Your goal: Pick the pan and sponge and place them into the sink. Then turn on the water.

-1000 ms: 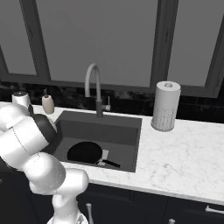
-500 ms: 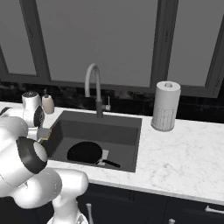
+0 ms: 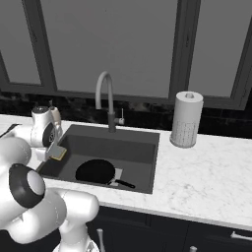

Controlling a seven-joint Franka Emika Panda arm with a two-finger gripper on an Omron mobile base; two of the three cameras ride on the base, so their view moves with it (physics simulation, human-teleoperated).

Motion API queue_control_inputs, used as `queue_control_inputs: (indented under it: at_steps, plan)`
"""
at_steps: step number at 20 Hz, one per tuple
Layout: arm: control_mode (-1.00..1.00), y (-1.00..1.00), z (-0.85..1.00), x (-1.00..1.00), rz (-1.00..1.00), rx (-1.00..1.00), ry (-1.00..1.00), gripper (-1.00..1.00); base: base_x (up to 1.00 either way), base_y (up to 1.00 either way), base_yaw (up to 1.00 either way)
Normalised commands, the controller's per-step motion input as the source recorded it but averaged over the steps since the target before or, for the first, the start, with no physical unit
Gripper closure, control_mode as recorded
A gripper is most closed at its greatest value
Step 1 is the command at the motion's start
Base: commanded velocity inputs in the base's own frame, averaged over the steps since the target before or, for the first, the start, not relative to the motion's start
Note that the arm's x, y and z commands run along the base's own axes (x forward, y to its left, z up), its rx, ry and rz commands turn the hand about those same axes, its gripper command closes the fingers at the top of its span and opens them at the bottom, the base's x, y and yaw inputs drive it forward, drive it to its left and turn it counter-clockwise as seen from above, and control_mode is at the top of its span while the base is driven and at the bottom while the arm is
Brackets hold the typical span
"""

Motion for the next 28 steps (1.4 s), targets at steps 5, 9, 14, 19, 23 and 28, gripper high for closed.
queue_control_inputs:
  at_steps: [5,9,14,19,23,28]
  plan:
    - [-1.0,-0.24,-0.03,0.36,-0.1,0.0,0.04,1.0,0.0,0.0,0.0]
    - [-1.0,-0.23,-0.06,0.31,-0.08,0.0,0.0,1.0,0.0,0.0,0.0]
    - [-1.0,-0.07,-0.24,0.21,-0.06,-0.01,0.0,1.0,0.0,0.0,0.0]
    - [-1.0,-0.07,-0.34,0.24,-0.05,-0.02,0.0,1.0,0.0,0.0,0.0]
    - [-1.0,-0.29,-0.24,0.19,-0.03,0.0,0.04,1.0,0.0,0.0,0.0]
    - [-1.0,-0.16,-0.26,0.18,-0.04,0.0,0.03,1.0,0.0,0.0,0.0]
